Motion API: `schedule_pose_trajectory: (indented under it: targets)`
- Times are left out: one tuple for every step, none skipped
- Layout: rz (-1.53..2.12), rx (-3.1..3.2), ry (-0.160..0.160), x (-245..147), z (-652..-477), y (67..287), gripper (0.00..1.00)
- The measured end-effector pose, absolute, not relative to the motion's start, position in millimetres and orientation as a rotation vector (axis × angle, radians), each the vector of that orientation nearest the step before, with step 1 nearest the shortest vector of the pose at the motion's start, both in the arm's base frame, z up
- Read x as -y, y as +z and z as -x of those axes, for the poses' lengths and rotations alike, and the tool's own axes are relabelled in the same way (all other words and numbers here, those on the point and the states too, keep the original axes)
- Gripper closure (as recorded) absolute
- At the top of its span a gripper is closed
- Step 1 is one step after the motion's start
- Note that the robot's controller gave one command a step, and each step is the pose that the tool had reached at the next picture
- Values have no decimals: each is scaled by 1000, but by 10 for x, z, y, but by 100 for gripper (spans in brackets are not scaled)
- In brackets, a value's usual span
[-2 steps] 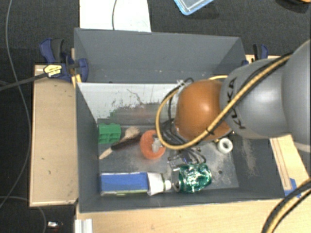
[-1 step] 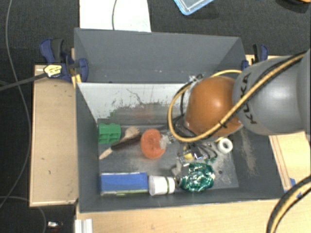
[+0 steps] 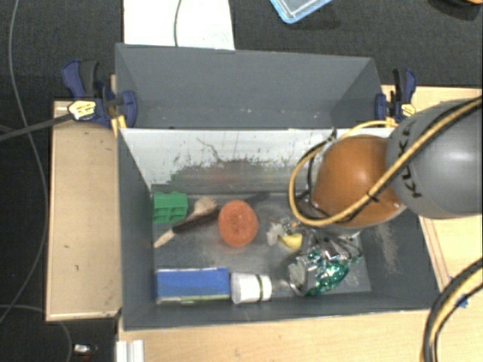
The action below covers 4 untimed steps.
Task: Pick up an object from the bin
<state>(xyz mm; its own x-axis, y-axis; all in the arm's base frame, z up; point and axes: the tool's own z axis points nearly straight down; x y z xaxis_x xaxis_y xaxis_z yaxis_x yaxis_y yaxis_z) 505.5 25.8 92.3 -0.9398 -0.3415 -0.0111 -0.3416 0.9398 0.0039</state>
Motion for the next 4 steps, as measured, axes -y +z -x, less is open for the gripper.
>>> schedule_pose_trajectory:
  targets:
    - [617,-3067,2,-66,-5110,904,0]
    - [433,-3097,6,43,-5187,787,0]
    - [430,-3091,5,345,-5271,735,0]
    - [562,-3069,6,1067,-5155,732,0]
